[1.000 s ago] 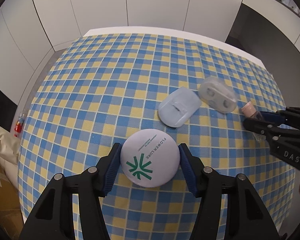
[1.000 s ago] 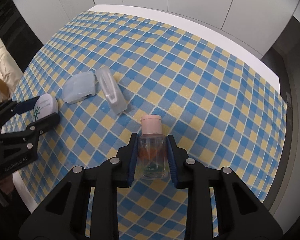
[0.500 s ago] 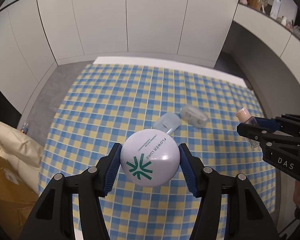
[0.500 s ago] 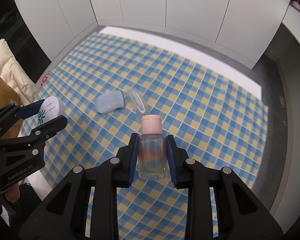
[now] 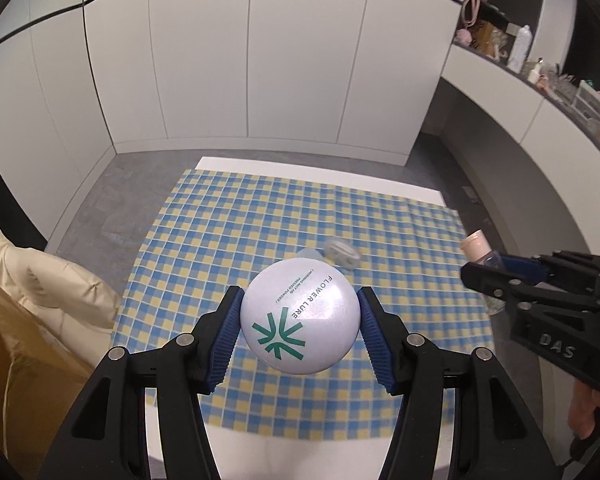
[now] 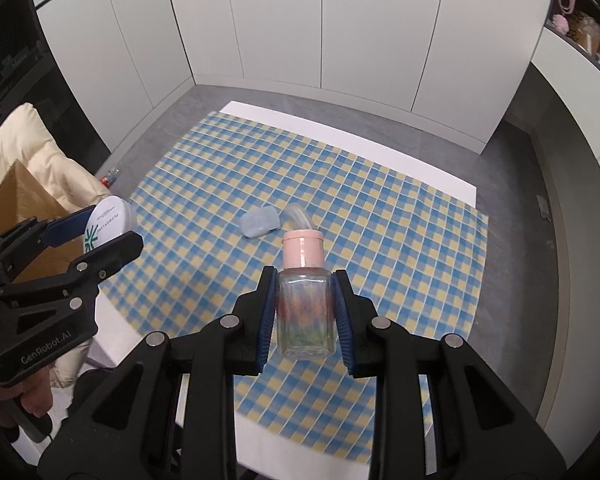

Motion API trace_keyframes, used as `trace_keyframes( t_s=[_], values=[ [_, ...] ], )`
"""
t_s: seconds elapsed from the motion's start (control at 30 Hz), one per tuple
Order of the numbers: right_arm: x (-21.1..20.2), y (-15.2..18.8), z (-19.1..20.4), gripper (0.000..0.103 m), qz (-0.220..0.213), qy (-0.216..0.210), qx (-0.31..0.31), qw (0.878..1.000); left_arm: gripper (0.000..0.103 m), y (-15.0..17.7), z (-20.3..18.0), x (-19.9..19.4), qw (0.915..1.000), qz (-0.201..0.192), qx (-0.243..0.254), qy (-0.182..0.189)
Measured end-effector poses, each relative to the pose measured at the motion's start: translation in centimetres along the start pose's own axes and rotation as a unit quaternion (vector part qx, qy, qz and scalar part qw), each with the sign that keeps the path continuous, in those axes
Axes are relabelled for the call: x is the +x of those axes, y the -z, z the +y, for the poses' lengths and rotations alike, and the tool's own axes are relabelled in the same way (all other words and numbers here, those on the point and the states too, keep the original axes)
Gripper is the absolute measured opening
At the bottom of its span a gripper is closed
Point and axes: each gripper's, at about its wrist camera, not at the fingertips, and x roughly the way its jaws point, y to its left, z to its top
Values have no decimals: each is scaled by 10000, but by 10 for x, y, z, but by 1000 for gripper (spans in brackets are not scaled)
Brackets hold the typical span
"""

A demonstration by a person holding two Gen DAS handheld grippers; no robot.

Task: Organize objects
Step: 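Lift the white compact and pink-capped bottle off the table with both tools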

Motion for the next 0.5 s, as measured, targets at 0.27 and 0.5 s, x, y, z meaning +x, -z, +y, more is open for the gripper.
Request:
trace_keyframes(
  t_s=[0.27, 0.5],
  values=[
    [-41, 30, 6, 28, -408, -152, 341, 9985, 57, 20, -12, -44, 9997, -153, 87, 145],
    [-53, 34, 7, 28, -573, -129, 257, 9979, 57, 24, -17, -51, 9994, -298, 142, 103]
  ],
)
